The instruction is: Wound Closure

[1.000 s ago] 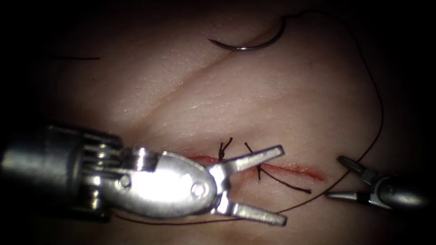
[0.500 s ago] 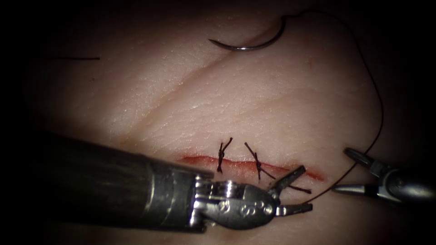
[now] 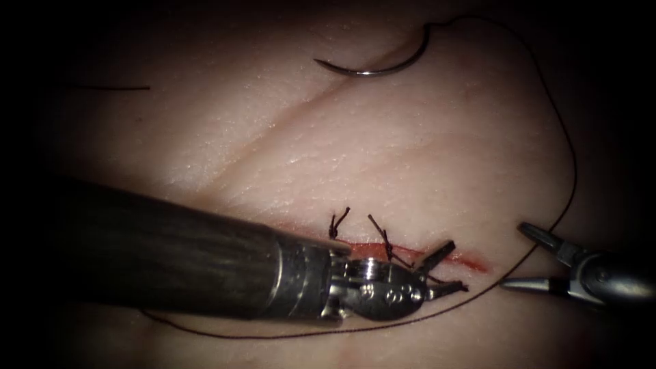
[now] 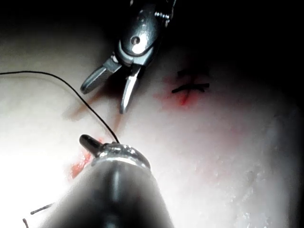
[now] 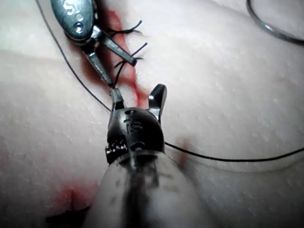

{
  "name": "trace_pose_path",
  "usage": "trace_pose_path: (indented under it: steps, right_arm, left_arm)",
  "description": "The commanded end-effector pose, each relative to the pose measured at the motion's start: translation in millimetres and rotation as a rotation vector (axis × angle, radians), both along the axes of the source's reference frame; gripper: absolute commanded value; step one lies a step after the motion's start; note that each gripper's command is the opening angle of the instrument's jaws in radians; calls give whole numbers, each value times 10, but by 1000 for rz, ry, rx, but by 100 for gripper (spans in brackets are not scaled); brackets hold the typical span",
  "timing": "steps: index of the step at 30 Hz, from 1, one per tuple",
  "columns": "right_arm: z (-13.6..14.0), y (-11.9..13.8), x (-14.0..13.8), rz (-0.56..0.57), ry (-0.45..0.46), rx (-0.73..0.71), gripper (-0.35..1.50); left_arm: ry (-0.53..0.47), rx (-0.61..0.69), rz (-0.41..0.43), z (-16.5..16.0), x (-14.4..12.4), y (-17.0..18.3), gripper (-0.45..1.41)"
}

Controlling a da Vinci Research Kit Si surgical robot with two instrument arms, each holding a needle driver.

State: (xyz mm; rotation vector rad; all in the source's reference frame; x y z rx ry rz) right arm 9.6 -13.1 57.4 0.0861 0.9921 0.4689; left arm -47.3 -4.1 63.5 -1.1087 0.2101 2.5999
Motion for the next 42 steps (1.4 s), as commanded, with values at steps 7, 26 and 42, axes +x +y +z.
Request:
trace_pose_path:
  steps: [7, 26, 42]
  right_arm:
    - [7, -5, 7, 1, -1, 2, 123]
    - [8, -6, 13, 3, -5, 1, 123]
    - [9, -5, 12, 3, -5, 1, 123]
  left_arm:
    - [2, 17, 42, 16, -18, -15, 41]
    - [19, 26, 49, 27, -27, -12, 41]
    - [16, 33, 48, 20, -25, -11, -6]
